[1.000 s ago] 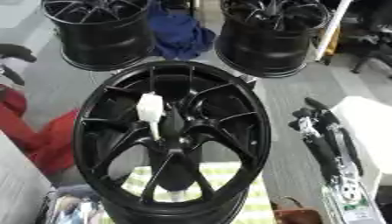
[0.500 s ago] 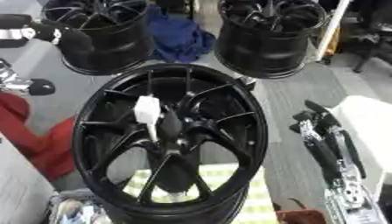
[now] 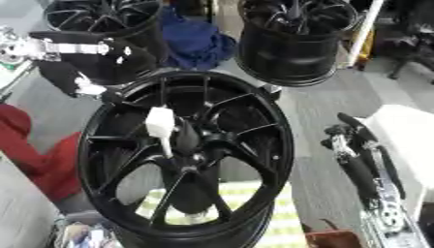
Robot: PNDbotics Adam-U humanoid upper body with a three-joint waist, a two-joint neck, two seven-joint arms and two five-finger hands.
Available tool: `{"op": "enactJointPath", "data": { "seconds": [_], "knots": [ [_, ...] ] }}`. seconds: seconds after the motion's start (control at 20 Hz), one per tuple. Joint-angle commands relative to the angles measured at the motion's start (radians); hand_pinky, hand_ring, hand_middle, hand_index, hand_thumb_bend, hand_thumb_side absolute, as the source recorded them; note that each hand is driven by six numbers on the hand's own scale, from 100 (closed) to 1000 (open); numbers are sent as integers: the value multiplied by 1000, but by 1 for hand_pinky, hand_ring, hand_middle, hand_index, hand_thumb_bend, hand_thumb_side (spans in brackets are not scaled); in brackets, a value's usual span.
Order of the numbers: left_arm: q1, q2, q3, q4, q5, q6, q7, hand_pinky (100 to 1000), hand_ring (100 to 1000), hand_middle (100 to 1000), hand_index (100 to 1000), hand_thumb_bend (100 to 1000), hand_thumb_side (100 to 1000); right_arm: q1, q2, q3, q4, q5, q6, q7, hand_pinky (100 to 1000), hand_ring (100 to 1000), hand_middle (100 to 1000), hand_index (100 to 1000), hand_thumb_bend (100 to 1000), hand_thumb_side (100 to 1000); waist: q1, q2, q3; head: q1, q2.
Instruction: Pull the pin out of the wheel hub.
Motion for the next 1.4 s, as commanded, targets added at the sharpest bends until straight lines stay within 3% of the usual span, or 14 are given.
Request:
{"op": "enactJointPath", "data": {
  "seconds": [0.05,0.6,0.9,1.4],
  "knots": [
    [-30,-25,3,48,-7,-95,-102,721,1000,864,993,410,751,-6,-17,0,-7,2,-4,2,709,609,633,884,100,580,0,-11,-2,3,-3],
    [-21,-93,-29,155,-74,-84,-103,718,1000,858,989,412,792,-8,-15,1,-6,2,-4,4,709,610,633,885,100,582,-1,-8,-9,13,-3],
    [-13,-83,-60,148,-80,-94,-103,718,1000,854,986,436,807,-10,-15,1,-6,2,-4,4,710,610,633,885,100,583,1,-8,-9,15,-3],
    [4,-69,-89,111,-130,-135,-103,709,1000,839,983,405,749,-11,-15,1,-5,2,-4,5,710,610,633,885,100,583,1,-8,-11,18,-3]
  ]
}}
